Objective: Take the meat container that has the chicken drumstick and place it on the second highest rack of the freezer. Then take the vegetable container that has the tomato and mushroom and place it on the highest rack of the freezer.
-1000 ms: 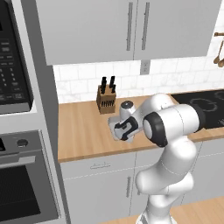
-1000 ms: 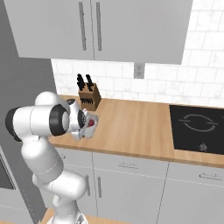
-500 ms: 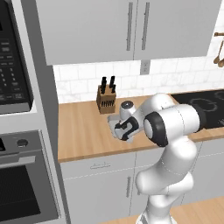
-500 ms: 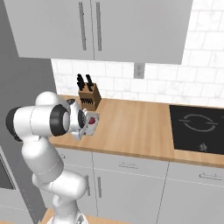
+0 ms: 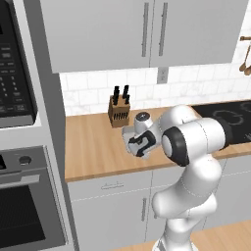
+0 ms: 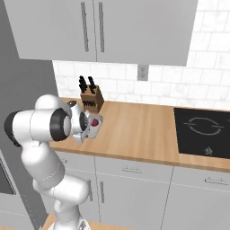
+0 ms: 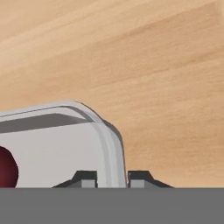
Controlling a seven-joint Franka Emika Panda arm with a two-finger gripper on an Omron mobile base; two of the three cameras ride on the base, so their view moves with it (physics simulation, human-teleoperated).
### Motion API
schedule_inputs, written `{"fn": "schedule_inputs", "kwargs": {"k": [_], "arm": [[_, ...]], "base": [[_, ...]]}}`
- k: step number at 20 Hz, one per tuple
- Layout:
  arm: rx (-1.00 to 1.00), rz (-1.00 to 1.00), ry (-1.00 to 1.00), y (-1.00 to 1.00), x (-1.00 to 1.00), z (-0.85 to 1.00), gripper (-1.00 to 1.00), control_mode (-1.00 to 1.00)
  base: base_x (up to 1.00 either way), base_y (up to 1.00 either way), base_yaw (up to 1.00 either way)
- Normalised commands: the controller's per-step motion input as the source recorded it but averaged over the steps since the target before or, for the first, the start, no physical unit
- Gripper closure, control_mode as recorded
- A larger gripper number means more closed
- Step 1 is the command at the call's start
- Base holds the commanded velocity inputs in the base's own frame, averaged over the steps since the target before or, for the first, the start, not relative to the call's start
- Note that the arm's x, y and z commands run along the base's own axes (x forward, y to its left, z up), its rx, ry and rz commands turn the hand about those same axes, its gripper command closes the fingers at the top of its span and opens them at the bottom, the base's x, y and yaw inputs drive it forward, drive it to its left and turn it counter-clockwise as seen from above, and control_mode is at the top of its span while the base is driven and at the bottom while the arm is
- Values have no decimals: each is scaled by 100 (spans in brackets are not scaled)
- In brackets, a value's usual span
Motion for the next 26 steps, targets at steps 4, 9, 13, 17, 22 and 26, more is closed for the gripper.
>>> {"fn": "schedule_inputs", "kwargs": {"k": [4,9,13,17,22,26], "arm": [[0,1,0,-11,-5,63,100,-100],[0,0,0,-9,-5,60,100,-100],[1,0,1,-42,-22,67,100,-100],[0,0,1,-53,-50,40,100,-100],[0,0,0,-45,-56,32,100,-100],[0,0,0,-12,-52,44,100,-100]], "base": [[0,0,0],[0,0,0],[0,0,0],[0,0,0],[0,0,0],[0,0,0]]}}
